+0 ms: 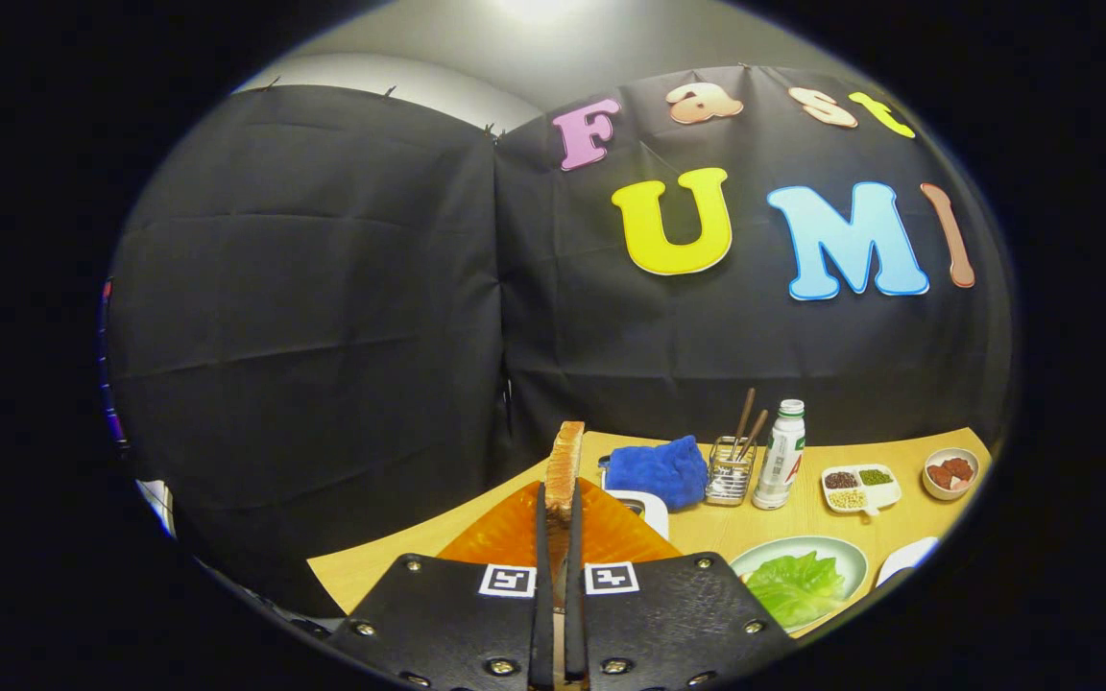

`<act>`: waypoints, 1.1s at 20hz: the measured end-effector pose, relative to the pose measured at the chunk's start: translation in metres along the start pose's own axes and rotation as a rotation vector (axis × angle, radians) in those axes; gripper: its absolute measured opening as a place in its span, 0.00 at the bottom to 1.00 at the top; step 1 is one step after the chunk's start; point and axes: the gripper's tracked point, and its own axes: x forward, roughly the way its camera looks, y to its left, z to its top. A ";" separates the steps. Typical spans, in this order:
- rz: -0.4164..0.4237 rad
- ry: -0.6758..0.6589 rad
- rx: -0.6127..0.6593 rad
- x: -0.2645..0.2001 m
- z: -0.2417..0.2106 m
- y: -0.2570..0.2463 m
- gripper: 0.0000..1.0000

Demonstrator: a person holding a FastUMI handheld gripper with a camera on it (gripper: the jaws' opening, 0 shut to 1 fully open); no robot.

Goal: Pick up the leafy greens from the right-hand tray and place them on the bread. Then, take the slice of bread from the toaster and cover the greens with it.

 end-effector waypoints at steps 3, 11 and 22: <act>-0.031 -0.038 -0.015 -0.017 0.016 -0.019 0.05; -0.121 -0.039 -0.005 -0.048 0.008 -0.079 0.05; -0.251 0.046 0.063 -0.054 -0.042 -0.160 0.05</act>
